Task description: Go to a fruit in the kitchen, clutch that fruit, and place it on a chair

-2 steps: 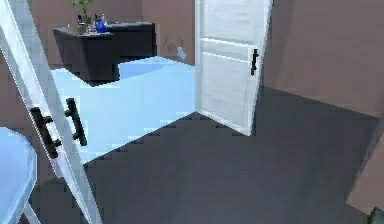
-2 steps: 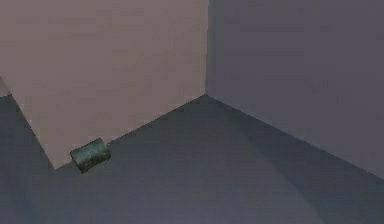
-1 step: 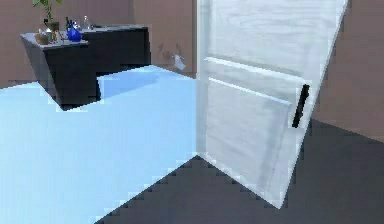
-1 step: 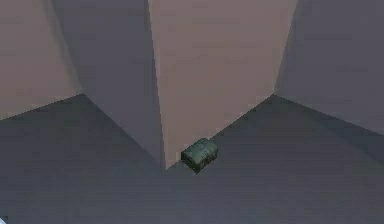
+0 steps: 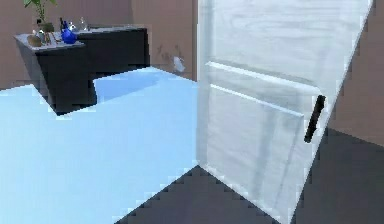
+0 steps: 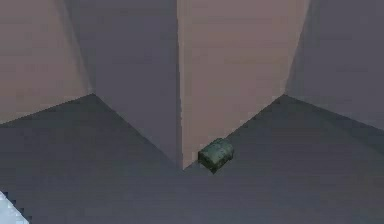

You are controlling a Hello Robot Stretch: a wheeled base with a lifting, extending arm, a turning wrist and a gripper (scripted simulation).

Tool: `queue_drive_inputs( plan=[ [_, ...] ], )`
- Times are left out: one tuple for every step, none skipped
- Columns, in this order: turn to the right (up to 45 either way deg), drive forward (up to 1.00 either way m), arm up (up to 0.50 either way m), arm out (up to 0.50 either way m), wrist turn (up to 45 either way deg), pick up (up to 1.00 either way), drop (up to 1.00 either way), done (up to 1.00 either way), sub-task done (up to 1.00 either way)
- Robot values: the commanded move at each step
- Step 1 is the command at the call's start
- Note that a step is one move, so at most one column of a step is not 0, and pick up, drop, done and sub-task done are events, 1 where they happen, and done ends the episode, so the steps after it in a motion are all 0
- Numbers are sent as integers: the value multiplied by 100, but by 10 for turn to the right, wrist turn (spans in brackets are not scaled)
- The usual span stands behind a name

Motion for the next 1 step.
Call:
queue_drive_inputs(
  plan=[
    [-330,0,0,0,0,0,0,0,0]
  ],
)
